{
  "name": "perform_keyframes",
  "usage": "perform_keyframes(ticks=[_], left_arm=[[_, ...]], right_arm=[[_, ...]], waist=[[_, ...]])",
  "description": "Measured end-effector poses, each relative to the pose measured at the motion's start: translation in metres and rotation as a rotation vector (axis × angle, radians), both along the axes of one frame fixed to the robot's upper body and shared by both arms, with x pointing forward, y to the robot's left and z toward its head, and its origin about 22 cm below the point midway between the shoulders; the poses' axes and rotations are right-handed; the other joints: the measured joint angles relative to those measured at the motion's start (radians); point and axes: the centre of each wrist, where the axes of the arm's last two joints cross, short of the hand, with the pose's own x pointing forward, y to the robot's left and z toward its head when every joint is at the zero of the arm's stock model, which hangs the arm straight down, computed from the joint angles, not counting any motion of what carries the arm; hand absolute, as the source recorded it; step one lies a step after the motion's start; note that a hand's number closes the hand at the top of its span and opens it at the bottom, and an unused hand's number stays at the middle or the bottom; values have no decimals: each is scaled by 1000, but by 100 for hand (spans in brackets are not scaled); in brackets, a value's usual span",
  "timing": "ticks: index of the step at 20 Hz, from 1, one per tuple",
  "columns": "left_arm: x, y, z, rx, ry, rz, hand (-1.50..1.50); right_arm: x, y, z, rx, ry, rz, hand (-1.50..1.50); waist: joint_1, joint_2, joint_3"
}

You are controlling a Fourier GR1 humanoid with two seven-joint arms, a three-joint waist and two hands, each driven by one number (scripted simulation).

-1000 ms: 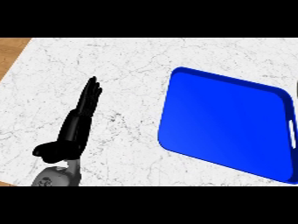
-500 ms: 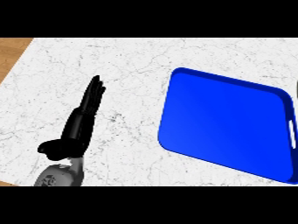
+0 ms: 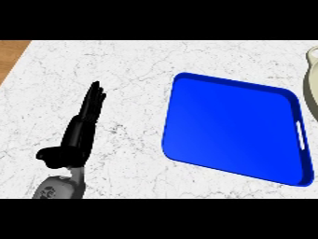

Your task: Pick the pear from the tray and place it in the pot

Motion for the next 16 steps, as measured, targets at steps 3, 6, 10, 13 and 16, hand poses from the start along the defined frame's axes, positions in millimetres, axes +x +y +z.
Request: perform_keyframes(ticks=[3, 6, 10, 13, 16], left_arm=[[-1, 3, -2, -4, 8, 19, 0], [-4, 5, -8, -5, 20, 36, 0], [-5, 12, -9, 2, 20, 58, 0], [-8, 17, -10, -3, 22, 71, 0], [-9, 21, -13, -5, 27, 85, 0]], right_arm=[[-1, -4, -7, 9, 10, -14, 150], [-1, -4, -17, 35, 11, -14, 150], [-5, -11, -35, 104, 1, -14, 150], [-11, -18, -56, 173, -4, -18, 150], [-19, -26, -73, 241, -17, -42, 150]], waist=[[-17, -6, 1], [-35, -12, 1], [-56, -18, 1], [-65, -21, 2], [-72, -21, 2]])
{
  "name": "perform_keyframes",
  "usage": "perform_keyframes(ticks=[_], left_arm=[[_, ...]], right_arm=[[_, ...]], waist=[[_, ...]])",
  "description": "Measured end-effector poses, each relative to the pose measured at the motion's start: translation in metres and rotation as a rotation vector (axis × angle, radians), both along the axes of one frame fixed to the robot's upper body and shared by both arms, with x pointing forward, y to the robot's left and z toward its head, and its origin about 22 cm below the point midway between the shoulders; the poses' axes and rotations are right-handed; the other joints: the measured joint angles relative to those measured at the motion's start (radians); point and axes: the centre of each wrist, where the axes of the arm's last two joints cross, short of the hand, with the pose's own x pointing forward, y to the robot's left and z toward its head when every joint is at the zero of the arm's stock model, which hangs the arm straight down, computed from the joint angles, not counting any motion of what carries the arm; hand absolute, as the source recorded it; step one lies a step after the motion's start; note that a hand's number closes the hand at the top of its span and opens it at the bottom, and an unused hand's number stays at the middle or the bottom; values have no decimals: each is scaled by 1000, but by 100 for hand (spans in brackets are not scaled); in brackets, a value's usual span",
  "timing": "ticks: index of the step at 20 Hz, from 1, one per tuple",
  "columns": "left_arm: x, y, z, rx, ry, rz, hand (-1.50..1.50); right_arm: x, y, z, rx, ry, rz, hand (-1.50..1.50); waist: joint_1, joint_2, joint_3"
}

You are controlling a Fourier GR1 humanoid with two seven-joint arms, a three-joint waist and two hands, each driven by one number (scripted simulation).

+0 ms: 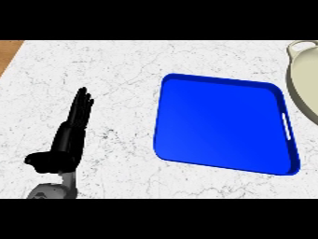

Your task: Pick the pear from the tray and place it in the pot

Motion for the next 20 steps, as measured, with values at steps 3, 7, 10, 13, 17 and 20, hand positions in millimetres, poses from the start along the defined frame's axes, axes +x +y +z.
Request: perform_keyframes(ticks=[3, 7, 10, 13, 17, 20], left_arm=[[-3, 2, -1, 0, 4, 6, 0], [-2, 3, -3, -1, 4, 13, 0], [-2, 4, -1, -1, 1, 19, 0], [-2, 5, 1, -1, 1, 13, 0], [-4, 4, -2, -2, 9, 18, 0], [-4, 6, -1, -4, 10, 21, 0]], right_arm=[[-7, -6, -16, 79, -24, -36, 150], [-17, -10, -39, 195, -47, -96, -150], [-19, -8, -48, 236, -114, -86, -150], [-22, -11, -48, 181, -239, -61, -150], [-22, -10, -39, 18, -464, -32, -150], [-26, -10, -41, -74, -615, -55, -150]], waist=[[-6, -3, 0], [-14, -3, 0], [-17, -7, 0], [-15, -7, 1], [-20, -10, 1], [-26, -13, 0]])
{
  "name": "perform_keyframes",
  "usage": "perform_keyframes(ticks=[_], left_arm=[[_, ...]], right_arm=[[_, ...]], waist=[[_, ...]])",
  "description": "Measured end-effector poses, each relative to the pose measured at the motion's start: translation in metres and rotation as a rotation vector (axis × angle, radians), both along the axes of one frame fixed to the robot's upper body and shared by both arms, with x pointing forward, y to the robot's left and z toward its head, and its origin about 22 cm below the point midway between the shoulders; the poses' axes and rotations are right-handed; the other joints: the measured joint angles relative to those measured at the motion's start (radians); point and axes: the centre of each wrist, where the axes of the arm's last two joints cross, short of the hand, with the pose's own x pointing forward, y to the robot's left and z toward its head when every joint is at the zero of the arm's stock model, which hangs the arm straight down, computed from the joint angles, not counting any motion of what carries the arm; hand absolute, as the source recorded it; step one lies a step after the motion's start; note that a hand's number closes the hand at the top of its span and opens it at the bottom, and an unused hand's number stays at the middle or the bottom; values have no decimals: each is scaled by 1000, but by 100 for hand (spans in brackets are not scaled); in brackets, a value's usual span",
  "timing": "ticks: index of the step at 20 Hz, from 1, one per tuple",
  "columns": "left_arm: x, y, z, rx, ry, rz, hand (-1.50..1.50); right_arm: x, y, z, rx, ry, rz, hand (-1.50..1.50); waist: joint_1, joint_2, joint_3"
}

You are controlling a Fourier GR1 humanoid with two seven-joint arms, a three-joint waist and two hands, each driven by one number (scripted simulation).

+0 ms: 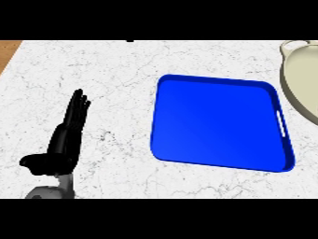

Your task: Pick the pear from the tray and place it in the pot

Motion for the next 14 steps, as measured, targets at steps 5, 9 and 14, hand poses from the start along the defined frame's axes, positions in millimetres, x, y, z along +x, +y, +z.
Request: perform_keyframes(ticks=[5, 9, 14], left_arm=[[-1, 4, -3, 10, 7, 17, 0], [-2, 10, -2, 7, 12, 32, 0], [-6, 14, -2, 4, 19, 41, 0]], right_arm=[[-4, 7, -10, -75, -182, -70, -150], [-12, 14, -32, -113, -243, -111, -150], [-25, 19, -44, -181, -298, -132, -150]], waist=[[-13, -6, -2], [-24, -11, -3], [-42, -20, -4]])
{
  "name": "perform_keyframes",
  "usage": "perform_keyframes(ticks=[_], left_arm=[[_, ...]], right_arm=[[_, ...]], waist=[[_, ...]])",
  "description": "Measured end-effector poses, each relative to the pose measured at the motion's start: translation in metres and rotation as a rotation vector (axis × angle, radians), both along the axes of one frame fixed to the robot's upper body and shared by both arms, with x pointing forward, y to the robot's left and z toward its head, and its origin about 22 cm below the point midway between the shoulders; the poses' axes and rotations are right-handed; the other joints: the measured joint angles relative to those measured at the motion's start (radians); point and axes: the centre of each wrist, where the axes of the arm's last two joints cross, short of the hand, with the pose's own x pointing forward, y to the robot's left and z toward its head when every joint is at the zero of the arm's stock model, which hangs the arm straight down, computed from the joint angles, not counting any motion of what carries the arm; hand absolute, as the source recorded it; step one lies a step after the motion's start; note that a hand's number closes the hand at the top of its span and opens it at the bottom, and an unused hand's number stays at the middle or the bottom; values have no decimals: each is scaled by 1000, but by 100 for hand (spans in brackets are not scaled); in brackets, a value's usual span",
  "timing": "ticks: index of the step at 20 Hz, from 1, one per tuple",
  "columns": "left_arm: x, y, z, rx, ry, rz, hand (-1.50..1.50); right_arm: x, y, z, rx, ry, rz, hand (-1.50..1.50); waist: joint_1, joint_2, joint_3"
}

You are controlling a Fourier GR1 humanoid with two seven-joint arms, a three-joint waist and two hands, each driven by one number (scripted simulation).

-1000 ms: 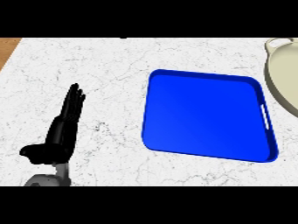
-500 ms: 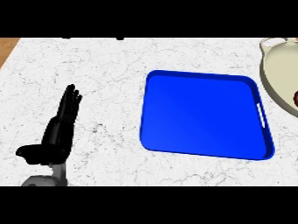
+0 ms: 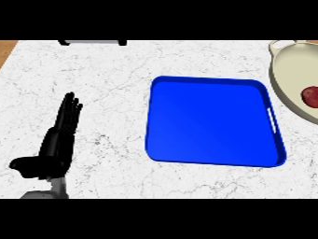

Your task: Pick the pear from the tray and place it in the pot

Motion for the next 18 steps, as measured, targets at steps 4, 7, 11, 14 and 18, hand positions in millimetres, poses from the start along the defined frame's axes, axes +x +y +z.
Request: perform_keyframes(ticks=[4, 7, 11, 14, 18], left_arm=[[0, -2, -5, 3, 6, 10, 0], [4, -3, -3, 7, 1, 18, 0], [-4, -1, -5, 8, -4, 20, 0], [-7, 2, -4, 8, -5, 18, 0], [-8, -1, -3, 6, 0, 14, 0]], right_arm=[[-13, 13, -14, -30, -28, -10, -150], [-30, 17, -19, -48, -50, -20, -150], [-54, 24, -24, -66, -72, -48, -150], [-71, 26, -24, -92, -91, -83, -150], [-92, 29, -23, -120, -107, -133, -150]], waist=[[-8, -2, -1], [-12, -3, -1], [-12, -4, -1], [-11, -4, -1], [-9, -3, -1]])
